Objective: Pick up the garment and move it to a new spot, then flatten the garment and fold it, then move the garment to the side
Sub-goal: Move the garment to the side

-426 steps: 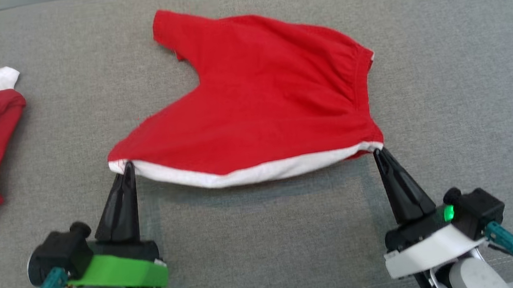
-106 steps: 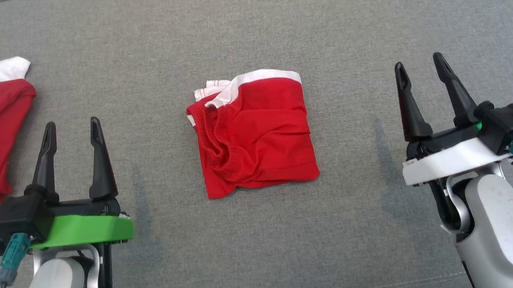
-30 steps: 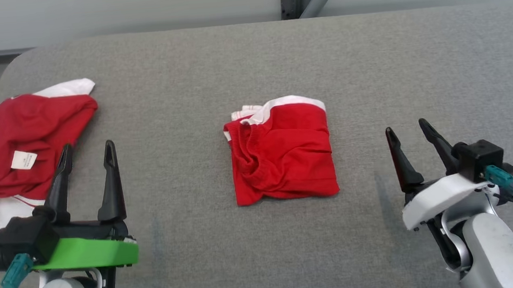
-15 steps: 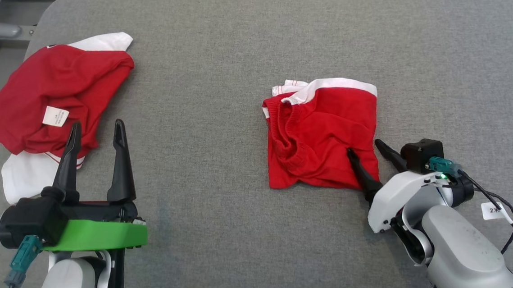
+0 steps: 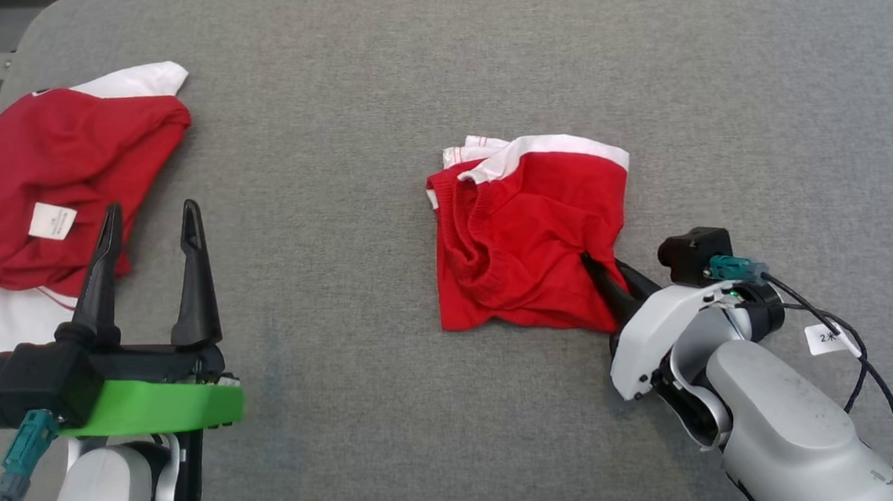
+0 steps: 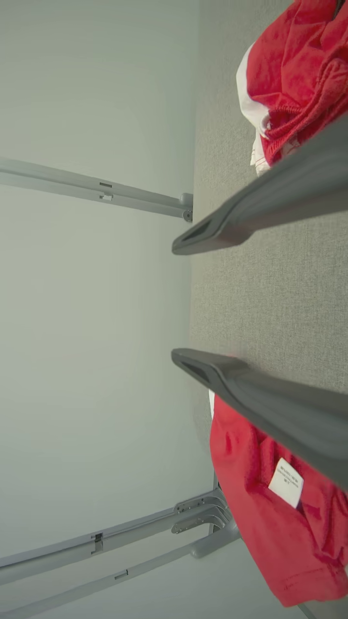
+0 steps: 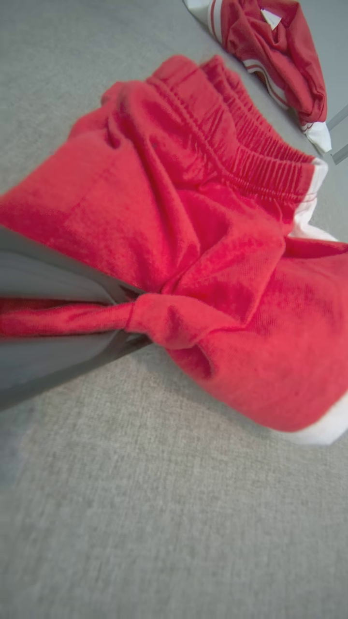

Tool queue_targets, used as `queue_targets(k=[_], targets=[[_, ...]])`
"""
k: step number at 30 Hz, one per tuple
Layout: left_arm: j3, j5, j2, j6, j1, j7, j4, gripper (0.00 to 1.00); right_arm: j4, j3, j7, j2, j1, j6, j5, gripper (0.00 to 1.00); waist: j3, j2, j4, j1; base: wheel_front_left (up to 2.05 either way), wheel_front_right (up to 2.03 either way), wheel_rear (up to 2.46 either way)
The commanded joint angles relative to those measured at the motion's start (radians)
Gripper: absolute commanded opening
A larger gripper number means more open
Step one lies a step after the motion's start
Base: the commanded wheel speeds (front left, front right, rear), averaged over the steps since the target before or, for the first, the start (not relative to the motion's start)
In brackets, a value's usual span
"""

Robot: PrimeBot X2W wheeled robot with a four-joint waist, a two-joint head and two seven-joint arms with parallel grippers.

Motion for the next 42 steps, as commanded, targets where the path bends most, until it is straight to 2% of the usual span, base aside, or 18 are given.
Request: queue_targets(k=[1, 14, 24, 31, 37, 42], targets=[[0.007, 0.006, 0.008, 0.001, 0.004, -0.002, -0.008, 1.00, -0.003, 0.020, 0.009, -0.018, -0.005, -0.002, 0.004, 0.00, 0.008, 0.0000, -0.050, 0.0000, 0.00, 0.00, 0.00], [0.014, 0.034, 0.062, 0.016, -0.011, 0.046, -0.120, 1.00, -0.089, 0.177, -0.001, -0.108, -0.097, -0.002, 0.012, 0.00, 0.112, 0.0000, -0.300, 0.0000, 0.00, 0.00, 0.00], [0.005, 0.051, 0.116, 0.000, -0.082, 0.114, -0.216, 1.00, -0.045, 0.285, -0.061, -0.185, -0.249, -0.002, 0.025, 0.00, 0.233, 0.0000, -0.446, 0.0000, 0.00, 0.00, 0.00], [-0.004, 0.073, 0.153, -0.007, -0.119, 0.166, -0.289, 1.00, 0.010, 0.266, -0.116, -0.317, -0.328, -0.002, 0.020, 0.00, 0.308, 0.0000, -0.507, 0.0000, 0.00, 0.00, 0.00], [-0.025, 0.087, 0.173, -0.022, -0.152, 0.195, -0.314, 1.00, 0.062, 0.205, -0.137, -0.471, -0.355, -0.002, 0.027, 0.00, 0.357, 0.0000, -0.517, 0.0000, 0.00, 0.00, 0.00], [-0.043, 0.096, 0.180, -0.031, -0.171, 0.210, -0.342, 1.00, 0.105, 0.138, -0.153, -0.548, -0.392, -0.002, -0.004, 0.00, 0.395, 0.0000, -0.505, 0.0000, 0.00, 0.00, 0.00]])
